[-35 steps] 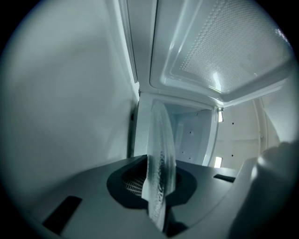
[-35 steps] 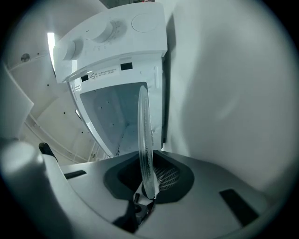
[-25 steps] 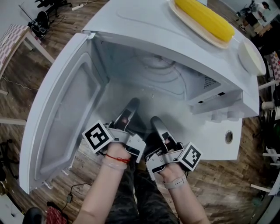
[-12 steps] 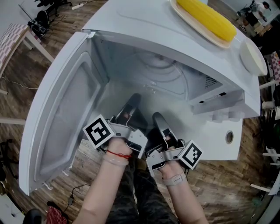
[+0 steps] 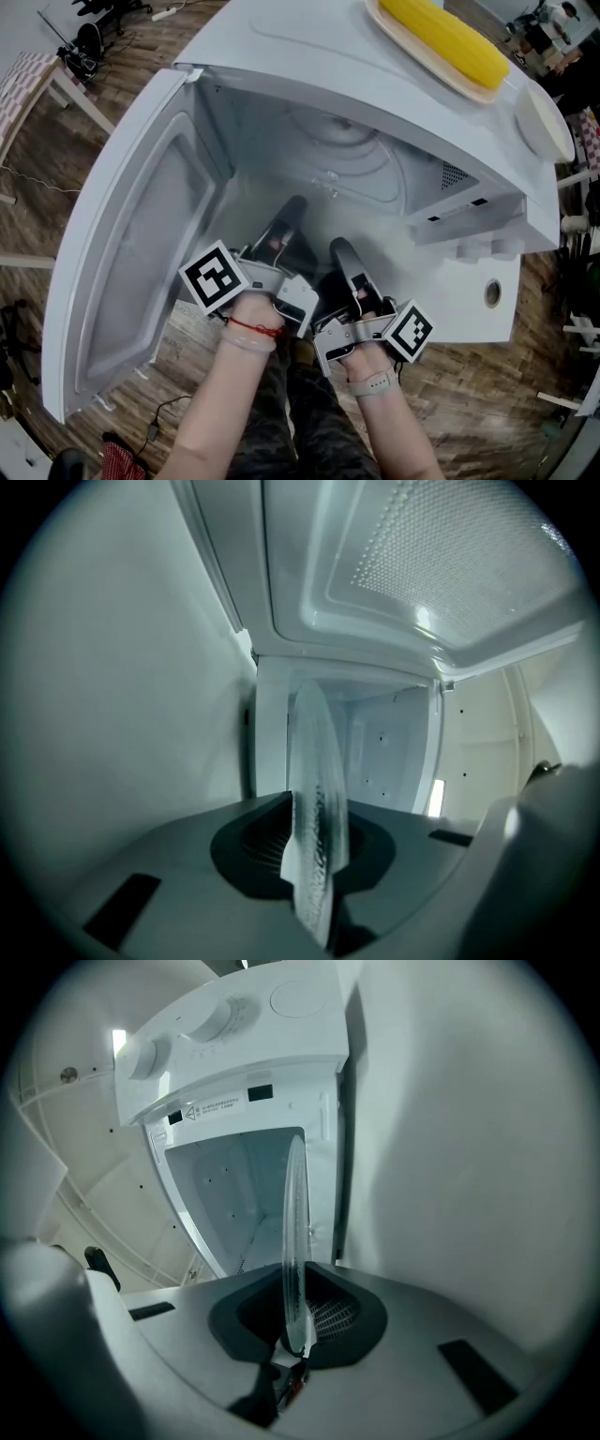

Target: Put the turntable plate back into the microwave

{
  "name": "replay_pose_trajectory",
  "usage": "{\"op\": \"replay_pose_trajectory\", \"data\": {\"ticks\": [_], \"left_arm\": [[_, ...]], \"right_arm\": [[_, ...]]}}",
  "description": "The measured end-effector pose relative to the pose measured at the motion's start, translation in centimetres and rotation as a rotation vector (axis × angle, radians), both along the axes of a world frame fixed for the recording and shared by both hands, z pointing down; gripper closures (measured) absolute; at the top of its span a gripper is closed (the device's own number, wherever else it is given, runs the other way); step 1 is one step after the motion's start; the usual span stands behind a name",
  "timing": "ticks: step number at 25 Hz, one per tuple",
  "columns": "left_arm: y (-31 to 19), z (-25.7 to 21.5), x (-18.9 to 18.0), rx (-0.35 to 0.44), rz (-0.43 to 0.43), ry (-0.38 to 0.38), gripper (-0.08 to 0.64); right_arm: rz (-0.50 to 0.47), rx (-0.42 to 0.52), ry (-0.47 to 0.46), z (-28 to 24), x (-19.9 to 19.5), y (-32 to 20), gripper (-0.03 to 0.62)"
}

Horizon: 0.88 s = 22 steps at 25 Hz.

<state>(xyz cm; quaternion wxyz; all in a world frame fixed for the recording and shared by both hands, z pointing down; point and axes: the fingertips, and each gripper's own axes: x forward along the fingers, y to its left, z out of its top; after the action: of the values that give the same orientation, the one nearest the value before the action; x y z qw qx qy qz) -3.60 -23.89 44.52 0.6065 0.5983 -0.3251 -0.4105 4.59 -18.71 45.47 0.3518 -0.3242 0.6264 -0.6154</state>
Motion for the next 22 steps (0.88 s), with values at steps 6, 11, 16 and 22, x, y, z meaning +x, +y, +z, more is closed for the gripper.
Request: {"op": "replay_pose_trajectory", "data": {"ticks": [6,11,16,22], "left_arm": [[0.7,-0.2,0.0,0.019,0.028,-0.008,0.529],[1.8,0.0,-0.1,0.007,0.03,0.002,0.529],[2.6,0.2,0.0,0.0,0.038,0.007,0.529],[2.2,0.3,0.3,0.003,0.037,0.005,0.529]], "right_arm": [[0.003,0.005,-0.008,-0.1,-0.1,-0.2,0.552],[-0.008,0.037,0.054,-0.4,0.0,-0.4,0.551],[-0.017,0.055,0.097,-0.6,0.2,-1.1,0.549],[-0.003,0.033,0.08,-0.3,0.6,-2.3,0.546]]}}
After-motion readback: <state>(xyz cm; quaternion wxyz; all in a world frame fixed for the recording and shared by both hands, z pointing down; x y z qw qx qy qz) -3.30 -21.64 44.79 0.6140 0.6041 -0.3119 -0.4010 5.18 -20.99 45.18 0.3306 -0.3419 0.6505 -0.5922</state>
